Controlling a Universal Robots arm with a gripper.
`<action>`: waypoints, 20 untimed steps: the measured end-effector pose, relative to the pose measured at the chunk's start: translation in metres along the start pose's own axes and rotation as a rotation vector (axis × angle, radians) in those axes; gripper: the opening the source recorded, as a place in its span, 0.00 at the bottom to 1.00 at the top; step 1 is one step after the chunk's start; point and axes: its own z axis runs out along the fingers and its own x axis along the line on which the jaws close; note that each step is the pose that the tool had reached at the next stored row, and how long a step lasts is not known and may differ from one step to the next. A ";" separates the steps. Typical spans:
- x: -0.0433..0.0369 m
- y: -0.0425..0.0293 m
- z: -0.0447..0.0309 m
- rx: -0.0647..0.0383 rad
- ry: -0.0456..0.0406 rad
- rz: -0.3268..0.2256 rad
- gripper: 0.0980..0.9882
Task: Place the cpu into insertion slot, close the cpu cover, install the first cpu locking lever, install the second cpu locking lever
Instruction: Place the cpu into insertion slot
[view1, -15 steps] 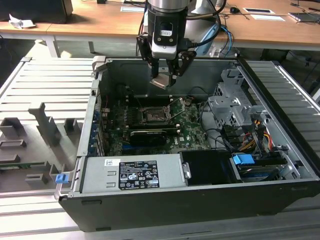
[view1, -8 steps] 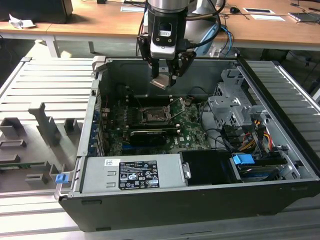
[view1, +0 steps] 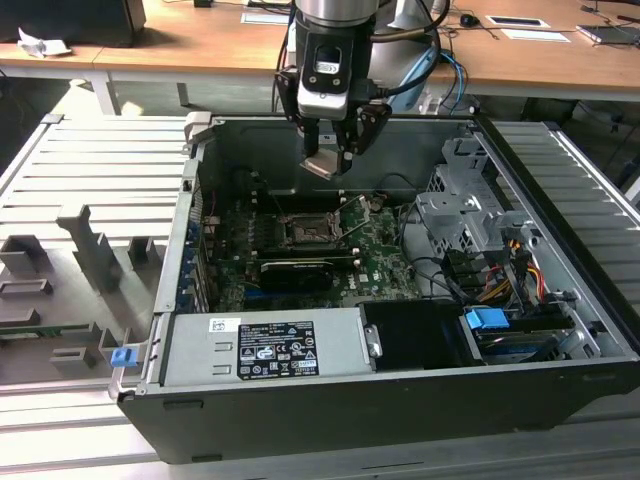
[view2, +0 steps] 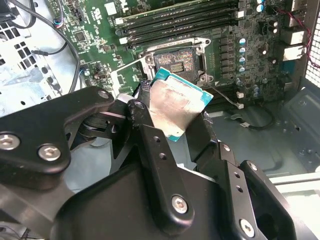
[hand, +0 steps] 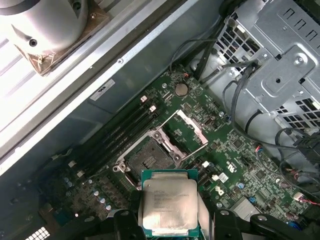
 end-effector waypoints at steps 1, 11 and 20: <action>0.0000 0.0000 0.0003 0.000 -0.0010 0.011 0.48; 0.0000 -0.0001 0.0013 -0.002 -0.0100 0.112 0.48; -0.0001 -0.0005 0.0055 -0.003 -0.0119 0.133 0.48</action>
